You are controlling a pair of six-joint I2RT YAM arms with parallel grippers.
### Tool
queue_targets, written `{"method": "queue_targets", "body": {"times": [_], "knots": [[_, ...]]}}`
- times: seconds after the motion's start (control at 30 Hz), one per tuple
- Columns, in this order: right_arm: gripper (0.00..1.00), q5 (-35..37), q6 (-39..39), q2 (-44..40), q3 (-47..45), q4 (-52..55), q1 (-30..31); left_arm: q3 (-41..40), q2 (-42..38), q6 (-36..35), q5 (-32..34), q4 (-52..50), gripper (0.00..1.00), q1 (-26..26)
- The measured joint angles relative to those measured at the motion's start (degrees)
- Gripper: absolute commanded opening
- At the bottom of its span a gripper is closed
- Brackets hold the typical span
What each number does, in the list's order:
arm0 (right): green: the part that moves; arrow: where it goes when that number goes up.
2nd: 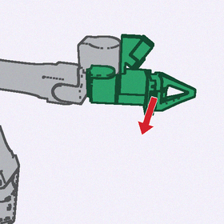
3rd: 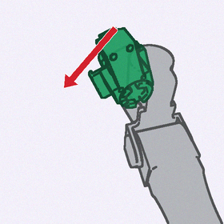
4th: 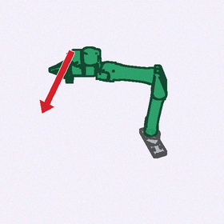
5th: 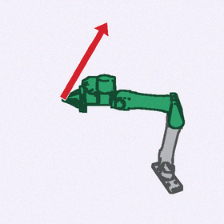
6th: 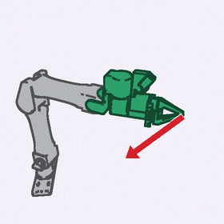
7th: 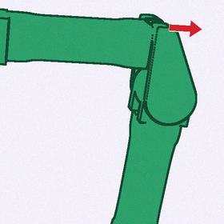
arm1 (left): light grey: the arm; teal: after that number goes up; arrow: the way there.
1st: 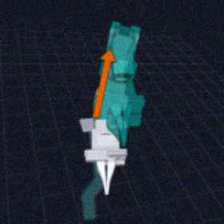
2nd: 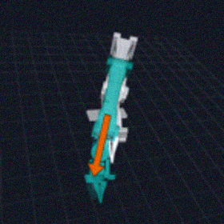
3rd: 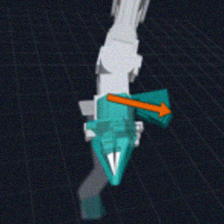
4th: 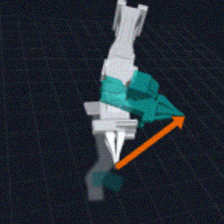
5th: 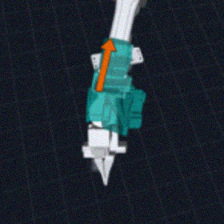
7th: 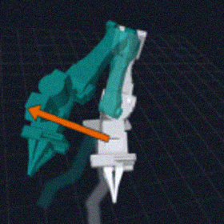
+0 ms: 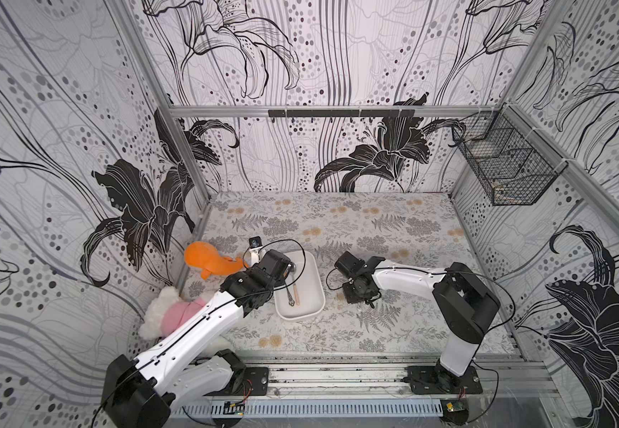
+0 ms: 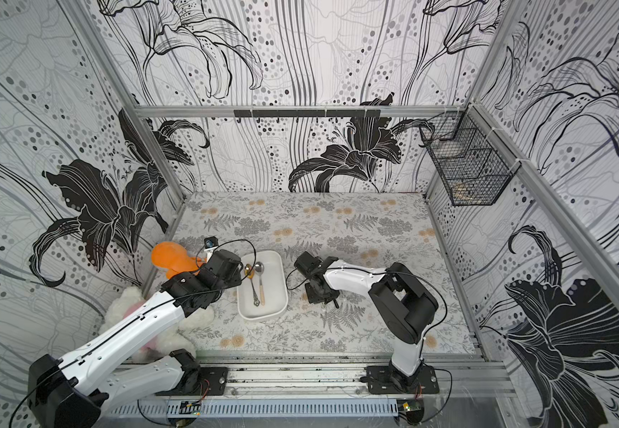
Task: Put the spoon into the storage box
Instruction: Pick up the spoon from the center of the board, then place the spoon in the storage box.
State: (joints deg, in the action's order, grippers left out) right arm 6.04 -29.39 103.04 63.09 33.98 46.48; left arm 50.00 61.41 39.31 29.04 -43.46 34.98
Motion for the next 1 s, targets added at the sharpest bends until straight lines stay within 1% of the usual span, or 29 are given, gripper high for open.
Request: {"method": "queue_targets", "body": {"times": [0.17, 0.3, 0.43, 0.6, 0.73, 0.83, 0.9, 1.0], "knots": [[0.16, 0.1, -0.5, 0.0, 0.0, -0.2, 0.0, 0.0, -0.2, 0.0, 0.0, 0.0, 0.53, 0.0], [0.13, 0.4, -1.0, 0.0, 0.4, 0.0, 0.0, 0.0, -0.7, 0.0, 0.4, -0.1, 0.52, 0.0], [0.12, 0.8, -1.3, -0.9, 2.9, 1.7, 0.0, 0.0, -1.7, 0.1, 1.0, -0.4, 0.51, 0.0], [0.12, 0.0, -1.2, -3.5, 10.5, 3.7, 0.0, 0.0, -5.7, 0.5, 2.6, -1.1, 0.51, 0.0], [0.12, -2.0, -1.5, -3.7, 17.5, 4.3, 0.8, 0.0, -7.6, 0.8, 4.5, -2.6, 0.51, 0.0], [0.12, -4.0, -2.3, -1.1, 24.0, 4.7, 3.0, 0.0, -8.5, 0.9, 5.2, -2.9, 0.51, 0.0], [0.12, -5.9, -2.9, 2.4, 28.5, 4.6, 4.9, 0.0, -9.1, 0.9, 6.0, -2.9, 0.51, 0.0], [0.12, -7.9, -3.7, 7.5, 32.7, 4.4, 7.1, 0.0, -9.4, 0.9, 6.5, -2.9, 0.51, 0.0]]}}
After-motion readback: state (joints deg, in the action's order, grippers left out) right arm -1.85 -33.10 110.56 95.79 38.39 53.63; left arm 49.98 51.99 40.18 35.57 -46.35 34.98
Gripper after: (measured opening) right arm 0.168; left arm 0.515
